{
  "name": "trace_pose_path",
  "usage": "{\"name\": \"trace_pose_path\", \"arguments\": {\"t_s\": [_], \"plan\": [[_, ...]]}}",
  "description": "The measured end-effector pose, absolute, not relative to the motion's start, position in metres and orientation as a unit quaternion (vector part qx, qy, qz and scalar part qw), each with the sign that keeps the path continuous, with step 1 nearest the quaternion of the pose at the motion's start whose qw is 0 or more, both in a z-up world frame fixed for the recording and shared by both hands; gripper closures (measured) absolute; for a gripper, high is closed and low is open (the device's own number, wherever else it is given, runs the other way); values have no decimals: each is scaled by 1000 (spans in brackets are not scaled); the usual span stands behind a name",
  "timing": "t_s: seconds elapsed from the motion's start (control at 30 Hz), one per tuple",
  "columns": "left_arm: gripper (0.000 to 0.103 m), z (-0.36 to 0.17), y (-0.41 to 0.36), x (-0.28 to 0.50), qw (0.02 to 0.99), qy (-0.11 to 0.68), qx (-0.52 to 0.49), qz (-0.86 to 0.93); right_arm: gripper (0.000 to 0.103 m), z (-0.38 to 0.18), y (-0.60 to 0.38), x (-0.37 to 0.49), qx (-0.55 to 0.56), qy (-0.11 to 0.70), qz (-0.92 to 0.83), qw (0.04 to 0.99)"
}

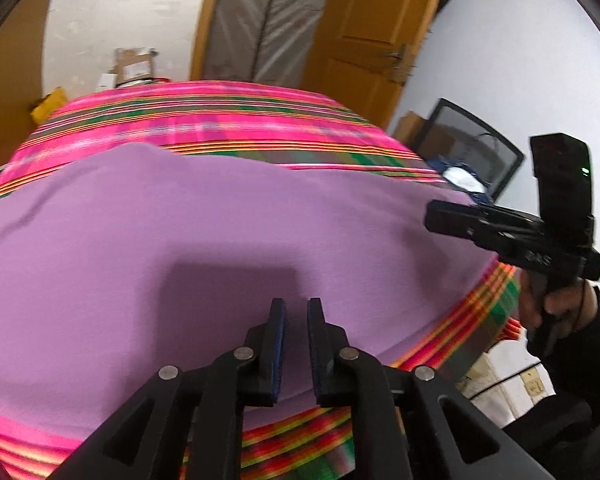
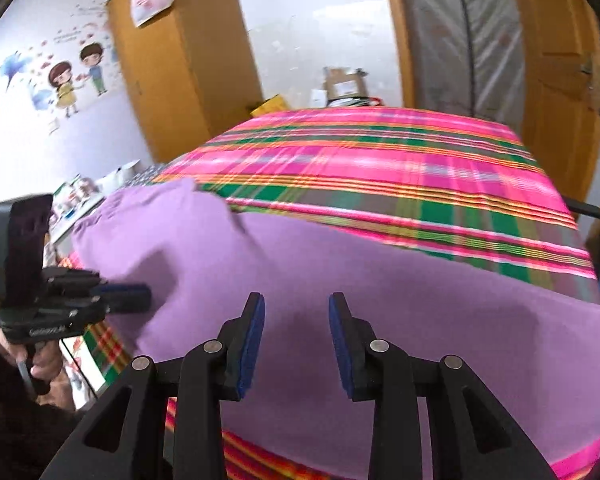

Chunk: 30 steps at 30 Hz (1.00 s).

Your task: Fold clothes

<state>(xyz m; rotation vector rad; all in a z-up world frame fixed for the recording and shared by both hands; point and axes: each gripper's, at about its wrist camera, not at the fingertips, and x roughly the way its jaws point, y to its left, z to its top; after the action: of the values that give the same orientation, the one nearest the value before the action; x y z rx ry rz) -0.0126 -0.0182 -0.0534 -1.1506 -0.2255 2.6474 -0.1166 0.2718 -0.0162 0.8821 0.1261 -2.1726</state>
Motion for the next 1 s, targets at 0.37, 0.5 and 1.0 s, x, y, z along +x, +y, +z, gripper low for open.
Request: {"name": "trace_pose_path", "arguments": {"t_s": [0.37,0.5,1.0], "plan": [[84,-55,-53,9,53,-62,-382,921,68,-20,231,-93,343,74,-831,432],[84,-56,-78,24,27,-74,-375,924,68,-18,216,-83,336,93,-822,451],[78,-60,-134,68,-23,-154,-351,923,66,-25,154,-34,302,209,-764,530]]}}
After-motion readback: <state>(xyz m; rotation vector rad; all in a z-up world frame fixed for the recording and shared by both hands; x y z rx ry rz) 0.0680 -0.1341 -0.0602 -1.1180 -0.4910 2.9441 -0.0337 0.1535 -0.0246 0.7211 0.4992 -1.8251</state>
